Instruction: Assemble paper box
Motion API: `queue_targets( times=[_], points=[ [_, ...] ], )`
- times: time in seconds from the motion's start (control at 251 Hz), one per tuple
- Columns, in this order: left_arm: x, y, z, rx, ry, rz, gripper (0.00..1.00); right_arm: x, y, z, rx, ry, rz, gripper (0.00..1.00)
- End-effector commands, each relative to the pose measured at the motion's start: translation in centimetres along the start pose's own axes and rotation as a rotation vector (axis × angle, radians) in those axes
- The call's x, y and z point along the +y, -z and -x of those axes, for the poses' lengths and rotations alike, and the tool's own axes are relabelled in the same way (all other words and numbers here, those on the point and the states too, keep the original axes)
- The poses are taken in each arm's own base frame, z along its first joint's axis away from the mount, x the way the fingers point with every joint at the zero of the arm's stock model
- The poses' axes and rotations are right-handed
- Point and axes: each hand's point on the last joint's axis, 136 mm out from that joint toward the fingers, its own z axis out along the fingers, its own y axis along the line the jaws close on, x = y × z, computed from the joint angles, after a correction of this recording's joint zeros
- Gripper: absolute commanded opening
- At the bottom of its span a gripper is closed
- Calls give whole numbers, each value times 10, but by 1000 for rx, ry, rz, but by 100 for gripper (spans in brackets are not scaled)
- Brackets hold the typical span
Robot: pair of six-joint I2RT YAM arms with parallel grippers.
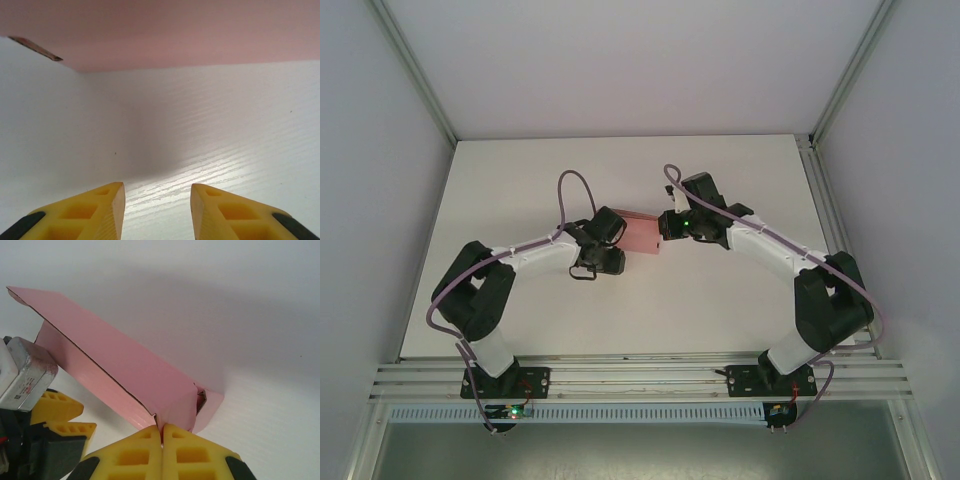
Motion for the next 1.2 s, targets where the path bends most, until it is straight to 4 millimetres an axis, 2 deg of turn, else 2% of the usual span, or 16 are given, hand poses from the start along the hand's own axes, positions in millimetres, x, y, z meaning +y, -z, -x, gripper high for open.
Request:
queue_targets(
  times=[0.0,0.196,0.299,0.343,0.359,0.375,0.399,0.519,0.631,0.714,0.798,0.91,0.97,1.085,1.197],
  points=[
    [-5,10,-1,-2,-9,-15,40,-47,-14,-76,241,-34,-184,0],
    [-12,26,6,-56,-23,-49,45,-52,-20,-80,250,-37,-202,0],
    [-14,48,17,-118,-55,-52,58,-38,-16,-68,235,-29,-155,0],
    [-11,58,23,-160,-61,-37,72,-32,-11,-62,225,-26,-138,0],
    [-9,62,26,-176,-57,-35,82,-30,-10,-60,224,-24,-132,0],
    [-7,65,29,-191,-49,-35,97,-29,-9,-58,220,-19,-127,0],
    [-3,70,33,-213,-29,-38,100,-27,-8,-56,217,-15,-123,0],
    [24,88,58,-330,99,-76,100,-25,-6,-52,222,-8,-116,0],
    [22,95,76,-384,77,-166,100,-25,-8,-52,224,-11,-112,0],
    [23,87,84,-365,64,-159,97,-22,-7,-50,217,-9,-96,0],
    [29,74,93,-339,107,-163,86,-20,-7,-49,215,-9,-88,0],
    [29,62,110,-365,158,-233,73,-21,-8,-49,220,-14,-82,0],
    [27,58,118,-373,164,-257,70,-21,-8,-49,223,-18,-81,0],
    [22,49,121,-361,154,-285,67,-15,-6,-43,212,-27,-50,0],
    [20,39,116,-319,139,-296,52,-5,-4,-33,197,-32,2,0]
  ],
)
